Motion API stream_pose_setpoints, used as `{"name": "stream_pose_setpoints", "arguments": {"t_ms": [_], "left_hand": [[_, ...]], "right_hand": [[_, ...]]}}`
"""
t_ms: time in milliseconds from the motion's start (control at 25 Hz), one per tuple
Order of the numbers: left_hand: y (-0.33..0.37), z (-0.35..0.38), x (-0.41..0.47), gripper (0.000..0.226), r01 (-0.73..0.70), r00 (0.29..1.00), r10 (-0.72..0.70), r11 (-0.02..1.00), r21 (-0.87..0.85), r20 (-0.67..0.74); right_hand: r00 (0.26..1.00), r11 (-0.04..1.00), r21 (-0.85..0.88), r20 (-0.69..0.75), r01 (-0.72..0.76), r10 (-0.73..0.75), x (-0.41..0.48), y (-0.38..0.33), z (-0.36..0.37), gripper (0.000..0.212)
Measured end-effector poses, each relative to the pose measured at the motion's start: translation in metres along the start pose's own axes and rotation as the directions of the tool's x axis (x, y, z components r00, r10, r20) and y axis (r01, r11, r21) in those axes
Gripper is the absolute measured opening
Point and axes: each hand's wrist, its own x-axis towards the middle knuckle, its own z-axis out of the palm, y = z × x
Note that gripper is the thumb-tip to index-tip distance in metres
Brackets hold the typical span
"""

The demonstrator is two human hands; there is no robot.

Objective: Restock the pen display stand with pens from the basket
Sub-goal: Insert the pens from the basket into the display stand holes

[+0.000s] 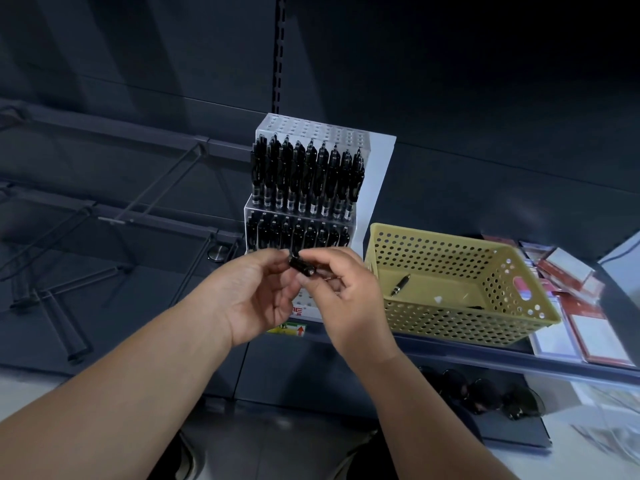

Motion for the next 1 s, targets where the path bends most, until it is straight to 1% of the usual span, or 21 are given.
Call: {"name": "stream_pose_setpoints", "arguments": {"t_ms": [120, 200, 280, 320, 360, 400, 440, 480, 520, 560, 600, 640, 680, 760, 880, 1000], "left_hand": [[-0.001, 0.006, 0.002, 0.018, 0.029, 0.998, -0.031, 0.999, 0.037, 0.051], [-0.003, 0.009, 0.005, 0.024, 0.021, 0.997, -0.030, 0.993, 0.118, 0.073], [-0.006, 0.008, 0.012, 0.027, -0.049, 0.999, 0.041, 0.962, 0.268, 0.035], [-0.007, 0.006, 0.016, 0.025, -0.117, 0.992, 0.126, 0.919, 0.377, 0.001], [-0.009, 0.001, 0.021, 0.021, -0.197, 0.971, 0.238, 0.834, 0.515, -0.013], [-0.010, -0.005, 0.027, 0.020, -0.272, 0.934, 0.356, 0.689, 0.671, 0.013], [-0.011, -0.013, 0.032, 0.023, -0.325, 0.886, 0.456, 0.487, 0.811, 0.081], [-0.013, -0.021, 0.036, 0.032, -0.346, 0.837, 0.521, 0.262, 0.901, 0.170], [-0.014, -0.027, 0.041, 0.040, -0.347, 0.790, 0.555, 0.052, 0.936, 0.262], [-0.015, -0.032, 0.046, 0.047, -0.333, 0.755, 0.560, -0.120, 0.935, 0.341], [-0.017, -0.035, 0.050, 0.052, -0.316, 0.739, 0.545, -0.238, 0.918, 0.396], [-0.019, -0.038, 0.054, 0.056, -0.301, 0.741, 0.517, -0.313, 0.901, 0.427], [-0.021, -0.039, 0.057, 0.059, -0.294, 0.746, 0.493, -0.360, 0.886, 0.448], [-0.023, -0.039, 0.063, 0.064, -0.287, 0.751, 0.459, -0.421, 0.860, 0.475], [-0.022, -0.038, 0.071, 0.066, -0.286, 0.767, 0.418, -0.457, 0.842, 0.487], [-0.022, -0.039, 0.076, 0.065, -0.264, 0.787, 0.400, -0.470, 0.842, 0.470]], "right_hand": [[0.997, 0.994, -0.073, -0.026, 0.076, -0.078, 0.001, 0.002, -0.001, 0.020], [0.996, 0.989, -0.130, -0.048, 0.064, -0.071, 0.005, 0.002, -0.005, 0.014], [0.994, 0.986, -0.168, -0.110, -0.004, -0.015, 0.011, 0.001, -0.014, 0.006], [0.989, 0.983, -0.175, -0.148, -0.045, 0.019, 0.014, 0.001, -0.020, 0.004], [0.982, 0.979, -0.185, -0.180, -0.089, 0.055, 0.018, 0.000, -0.026, 0.004], [0.975, 0.970, -0.204, -0.205, -0.133, 0.090, 0.021, 0.001, -0.031, 0.008], [0.968, 0.960, -0.226, -0.223, -0.168, 0.117, 0.025, 0.002, -0.035, 0.012], [0.963, 0.952, -0.241, -0.236, -0.189, 0.131, 0.028, 0.005, -0.038, 0.012], [0.959, 0.947, -0.253, -0.250, -0.198, 0.133, 0.031, 0.009, -0.039, 0.008], [0.956, 0.944, -0.261, -0.262, -0.203, 0.133, 0.035, 0.012, -0.039, 0.004], [0.953, 0.940, -0.266, -0.270, -0.212, 0.138, 0.038, 0.015, -0.038, 0.004], [0.952, 0.937, -0.271, -0.269, -0.220, 0.146, 0.041, 0.018, -0.037, 0.005], [0.953, 0.934, -0.280, -0.262, -0.224, 0.150, 0.043, 0.021, -0.035, 0.005], [0.957, 0.926, -0.301, -0.242, -0.229, 0.158, 0.048, 0.024, -0.032, 0.004], [0.957, 0.910, -0.324, -0.212, -0.260, 0.198, 0.053, 0.031, -0.025, 0.012], [0.960, 0.883, -0.387, -0.191, -0.265, 0.204, 0.055, 0.040, -0.021, 0.020]]}}
